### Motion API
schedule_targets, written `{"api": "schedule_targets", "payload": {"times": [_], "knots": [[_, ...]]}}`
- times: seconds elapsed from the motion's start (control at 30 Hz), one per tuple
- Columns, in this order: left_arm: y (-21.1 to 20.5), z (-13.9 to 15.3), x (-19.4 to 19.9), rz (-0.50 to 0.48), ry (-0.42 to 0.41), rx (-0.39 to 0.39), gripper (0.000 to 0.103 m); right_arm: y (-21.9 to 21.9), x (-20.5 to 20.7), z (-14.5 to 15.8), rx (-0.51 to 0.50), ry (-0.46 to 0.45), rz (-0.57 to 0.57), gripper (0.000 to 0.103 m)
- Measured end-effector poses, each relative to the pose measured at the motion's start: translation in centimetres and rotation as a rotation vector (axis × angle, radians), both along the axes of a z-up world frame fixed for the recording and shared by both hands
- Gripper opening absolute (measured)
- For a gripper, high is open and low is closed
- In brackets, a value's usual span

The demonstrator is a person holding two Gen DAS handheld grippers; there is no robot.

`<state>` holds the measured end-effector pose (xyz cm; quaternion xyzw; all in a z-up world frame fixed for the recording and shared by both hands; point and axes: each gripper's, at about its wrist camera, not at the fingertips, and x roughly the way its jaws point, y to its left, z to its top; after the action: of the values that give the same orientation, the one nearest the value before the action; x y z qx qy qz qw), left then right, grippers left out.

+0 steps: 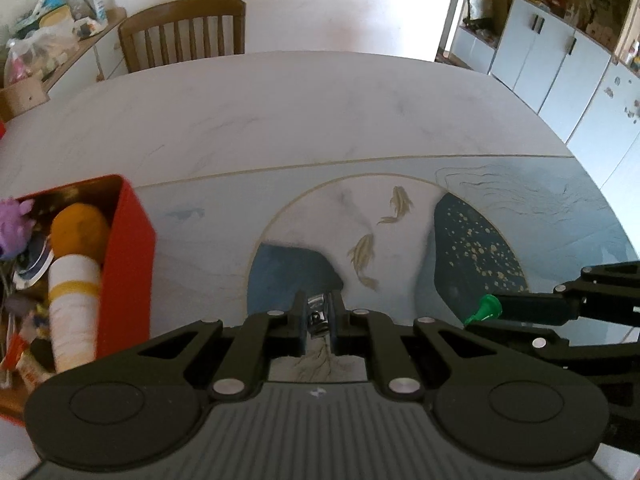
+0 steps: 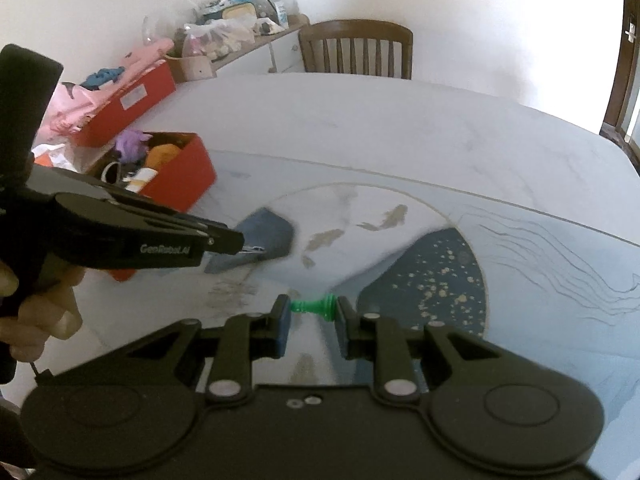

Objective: Organize rigid objects
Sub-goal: 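Carry the nail clipper with the left tool while the right tool carries the green item to the tin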

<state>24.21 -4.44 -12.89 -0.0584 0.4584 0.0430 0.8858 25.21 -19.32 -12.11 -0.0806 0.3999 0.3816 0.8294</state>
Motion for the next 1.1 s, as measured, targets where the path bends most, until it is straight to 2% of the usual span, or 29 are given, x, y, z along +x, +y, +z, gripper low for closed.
{"api": "schedule_targets", "payload": {"times": [0.3, 0.73, 1.1], "knots": [[2.5, 2.8, -2.5, 0.015, -0.036, -0.036, 0.01, 1.8, -2.1, 2.4, 0.033, -0.012, 0.006, 0.023], [7.1, 7.6, -6.3, 0.022, -0.164, -0.005, 0.01, 7.6, -4.1, 6.0, 0.074, -0.073, 0.062, 0.023], [13.3, 8.1, -8.6, 0.064, -0.185, 0.007, 0.01, 14.7, -5.4, 6.9, 0.061, -0.109, 0.122, 0.023]]}}
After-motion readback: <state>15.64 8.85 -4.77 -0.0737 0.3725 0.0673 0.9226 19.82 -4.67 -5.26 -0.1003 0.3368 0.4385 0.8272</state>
